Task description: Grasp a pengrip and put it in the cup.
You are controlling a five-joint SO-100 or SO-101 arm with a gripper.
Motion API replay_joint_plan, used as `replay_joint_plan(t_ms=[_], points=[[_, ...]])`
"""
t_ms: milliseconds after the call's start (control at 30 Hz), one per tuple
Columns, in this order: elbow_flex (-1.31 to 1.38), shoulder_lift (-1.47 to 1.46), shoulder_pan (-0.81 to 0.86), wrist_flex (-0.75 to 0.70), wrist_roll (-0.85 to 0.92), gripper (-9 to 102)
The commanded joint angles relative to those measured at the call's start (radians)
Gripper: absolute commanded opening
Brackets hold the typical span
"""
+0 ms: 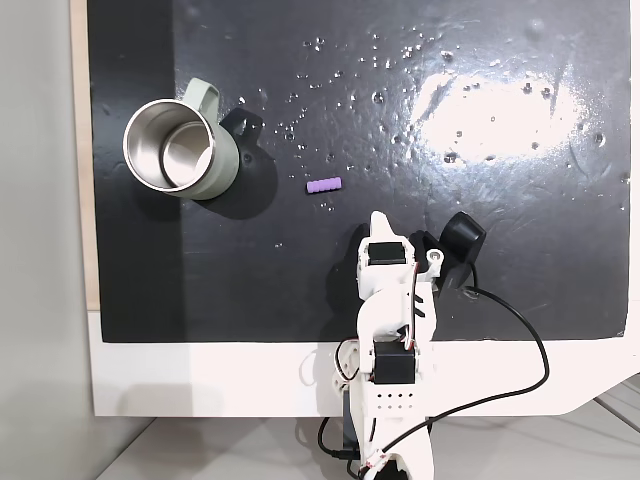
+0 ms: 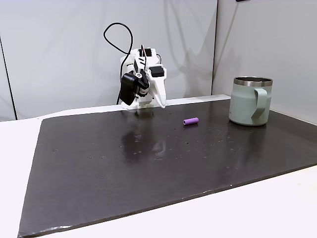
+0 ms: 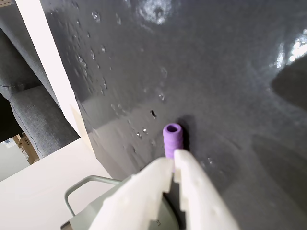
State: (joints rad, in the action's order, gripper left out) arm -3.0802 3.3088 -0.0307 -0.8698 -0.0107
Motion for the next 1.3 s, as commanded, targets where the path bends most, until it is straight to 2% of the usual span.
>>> replay_joint_plan(t_ms=[0,433,767,1267], points=[[0.005,0.008,-0.011,0.032,0.017,0],[0.005,0.008,-0.009,0.032,0.012,0],[0.114,-0.018,-0.069,0.02,0.106,0],[0.653,-0.847,-0.129,0.012,-0.074,0]])
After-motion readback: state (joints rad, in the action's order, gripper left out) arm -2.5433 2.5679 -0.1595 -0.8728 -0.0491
